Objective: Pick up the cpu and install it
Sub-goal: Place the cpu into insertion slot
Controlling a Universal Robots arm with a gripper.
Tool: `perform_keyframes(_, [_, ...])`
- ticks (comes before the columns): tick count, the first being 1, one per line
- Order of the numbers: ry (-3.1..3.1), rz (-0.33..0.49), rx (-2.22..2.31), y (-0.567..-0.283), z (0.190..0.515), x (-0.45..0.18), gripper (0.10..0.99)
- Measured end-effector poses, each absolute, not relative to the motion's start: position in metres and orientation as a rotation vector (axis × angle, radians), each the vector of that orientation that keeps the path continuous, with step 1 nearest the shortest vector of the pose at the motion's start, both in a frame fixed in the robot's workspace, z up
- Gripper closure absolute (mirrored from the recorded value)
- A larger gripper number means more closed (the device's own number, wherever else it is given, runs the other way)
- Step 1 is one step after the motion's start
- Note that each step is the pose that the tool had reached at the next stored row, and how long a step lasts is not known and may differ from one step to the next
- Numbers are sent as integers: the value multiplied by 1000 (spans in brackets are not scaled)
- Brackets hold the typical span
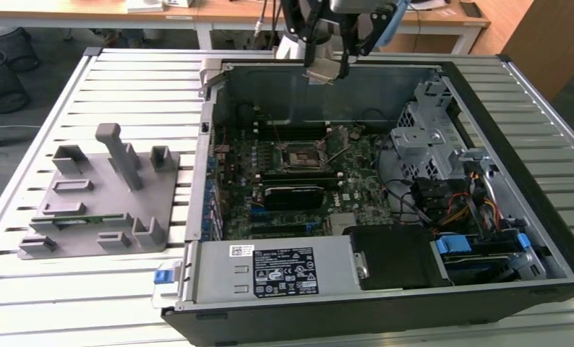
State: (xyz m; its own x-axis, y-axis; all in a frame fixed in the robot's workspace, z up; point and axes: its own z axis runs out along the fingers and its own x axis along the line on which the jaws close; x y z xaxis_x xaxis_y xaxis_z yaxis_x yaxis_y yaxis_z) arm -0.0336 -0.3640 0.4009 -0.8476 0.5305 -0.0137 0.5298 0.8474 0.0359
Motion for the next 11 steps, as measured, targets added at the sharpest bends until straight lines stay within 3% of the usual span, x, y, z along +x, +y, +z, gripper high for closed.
perform_keyframes(11, [2937,45,1042,-363,399,-34,549])
